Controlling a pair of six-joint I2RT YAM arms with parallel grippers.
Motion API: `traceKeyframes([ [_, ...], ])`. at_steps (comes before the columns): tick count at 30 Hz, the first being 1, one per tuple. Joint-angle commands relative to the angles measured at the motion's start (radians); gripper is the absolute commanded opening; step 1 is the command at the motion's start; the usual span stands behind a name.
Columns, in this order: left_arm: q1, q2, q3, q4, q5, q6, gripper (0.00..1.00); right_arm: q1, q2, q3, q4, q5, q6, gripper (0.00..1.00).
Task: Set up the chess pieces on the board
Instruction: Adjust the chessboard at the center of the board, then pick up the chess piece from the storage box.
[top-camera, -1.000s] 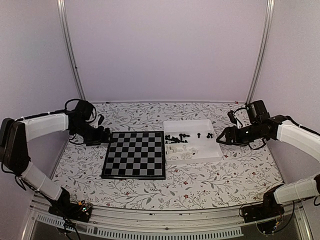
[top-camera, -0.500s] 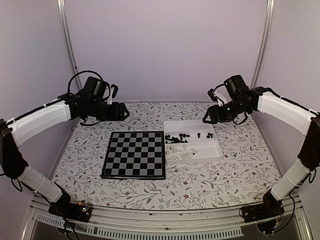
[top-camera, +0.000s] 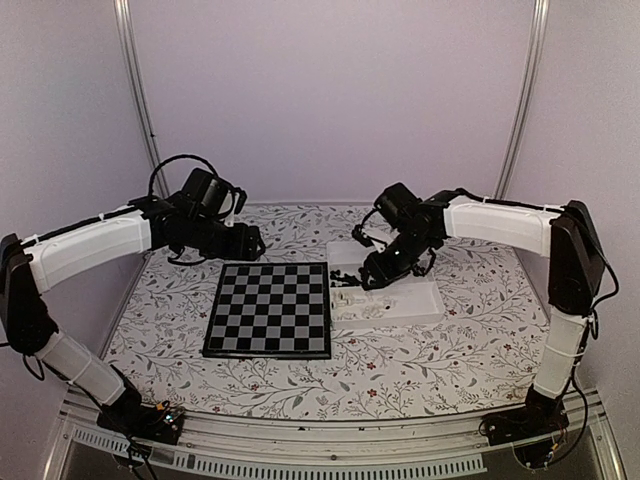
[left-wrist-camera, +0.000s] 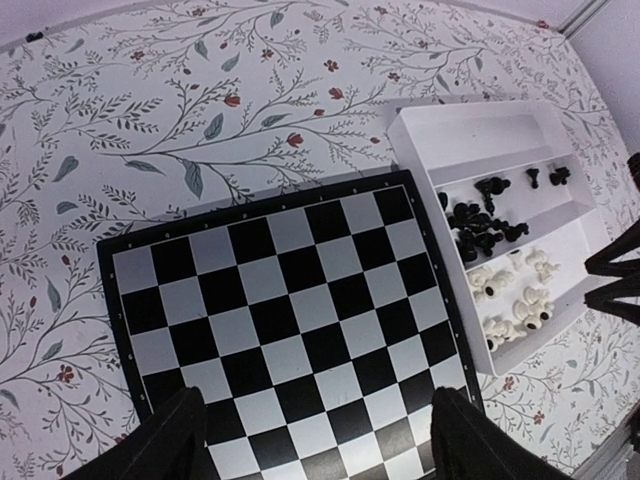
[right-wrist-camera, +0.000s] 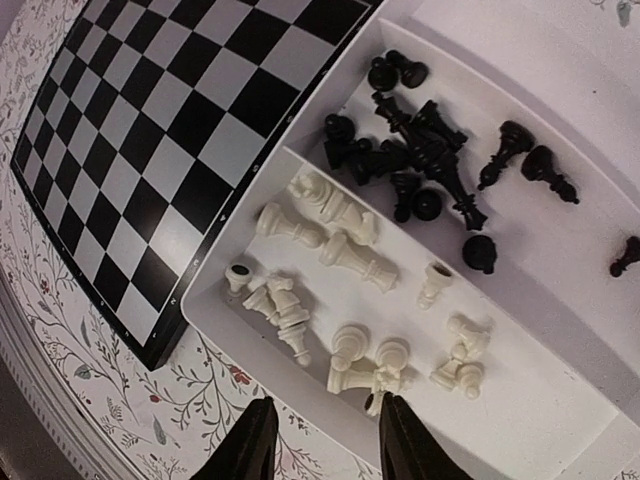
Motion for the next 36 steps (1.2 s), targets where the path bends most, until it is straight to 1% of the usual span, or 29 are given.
traceKeyframes([
  [1, -0.008, 0.000, -0.004, 0.027, 0.003, 0.024, 0.80, 0.061, 0.067, 0.059, -0.063, 0.034, -0.041, 0.36],
  [4, -0.008, 0.008, -0.019, 0.053, 0.007, 0.035, 0.80, 0.077, 0.096, 0.069, -0.075, 0.044, -0.055, 0.33],
  [10, -0.008, 0.049, 0.019, 0.057, 0.026, 0.046, 0.80, 0.079, 0.137, 0.090, -0.099, 0.080, -0.055, 0.32],
  [16, -0.006, 0.067, 0.037, 0.050, 0.007, 0.077, 0.81, 0.079, 0.188, 0.136, -0.105, 0.072, -0.054, 0.29],
  [24, -0.001, 0.062, 0.020, 0.045, -0.002, 0.101, 0.82, 0.079, 0.242, 0.171, -0.120, 0.069, -0.053, 0.22],
  [29, 0.003, 0.063, 0.028, 0.036, -0.030, 0.129, 0.82, 0.079, 0.250, 0.169, -0.137, 0.098, -0.050, 0.21],
  [36, 0.008, 0.066, 0.026, 0.031, -0.028, 0.139, 0.83, 0.079, 0.260, 0.166, -0.138, 0.098, -0.047, 0.21],
])
